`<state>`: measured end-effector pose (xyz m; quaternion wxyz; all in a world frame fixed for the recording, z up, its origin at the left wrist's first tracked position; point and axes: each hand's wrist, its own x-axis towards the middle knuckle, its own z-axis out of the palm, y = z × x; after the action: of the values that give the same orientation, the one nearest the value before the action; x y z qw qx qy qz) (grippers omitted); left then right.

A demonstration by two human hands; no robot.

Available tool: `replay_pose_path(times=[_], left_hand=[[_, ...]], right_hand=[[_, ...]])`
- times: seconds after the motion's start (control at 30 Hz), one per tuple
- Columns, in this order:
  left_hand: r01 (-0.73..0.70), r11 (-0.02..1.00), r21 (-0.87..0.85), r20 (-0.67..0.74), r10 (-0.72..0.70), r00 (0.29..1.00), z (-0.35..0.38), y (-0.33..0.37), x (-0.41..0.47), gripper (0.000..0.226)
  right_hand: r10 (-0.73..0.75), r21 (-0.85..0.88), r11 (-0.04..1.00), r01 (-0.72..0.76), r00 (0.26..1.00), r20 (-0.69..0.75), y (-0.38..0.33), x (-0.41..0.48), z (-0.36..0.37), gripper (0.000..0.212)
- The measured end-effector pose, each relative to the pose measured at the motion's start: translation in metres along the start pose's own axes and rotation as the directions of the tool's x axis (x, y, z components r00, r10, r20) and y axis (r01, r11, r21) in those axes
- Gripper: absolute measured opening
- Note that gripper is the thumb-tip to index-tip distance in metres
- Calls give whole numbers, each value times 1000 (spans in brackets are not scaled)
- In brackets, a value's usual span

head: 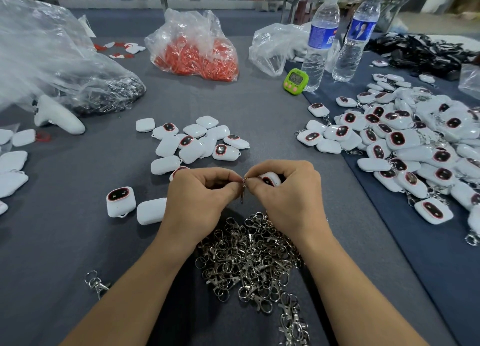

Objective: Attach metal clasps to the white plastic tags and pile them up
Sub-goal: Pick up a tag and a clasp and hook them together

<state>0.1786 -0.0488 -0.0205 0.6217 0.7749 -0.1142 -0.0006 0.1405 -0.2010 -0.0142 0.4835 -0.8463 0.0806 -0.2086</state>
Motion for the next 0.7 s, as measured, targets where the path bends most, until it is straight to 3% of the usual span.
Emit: replay_pose_path(times=[0.3, 0.7], left_hand=[[-92, 991, 96, 25, 90, 996, -3, 7, -7, 20], [-102, 994, 49, 32, 100, 994, -1, 8, -7, 13]], right_hand=[[-25, -5, 1000, 25, 998, 54, -2, 1, -5, 22], [-23, 146, 989, 2, 989, 148, 0, 5, -6, 19]])
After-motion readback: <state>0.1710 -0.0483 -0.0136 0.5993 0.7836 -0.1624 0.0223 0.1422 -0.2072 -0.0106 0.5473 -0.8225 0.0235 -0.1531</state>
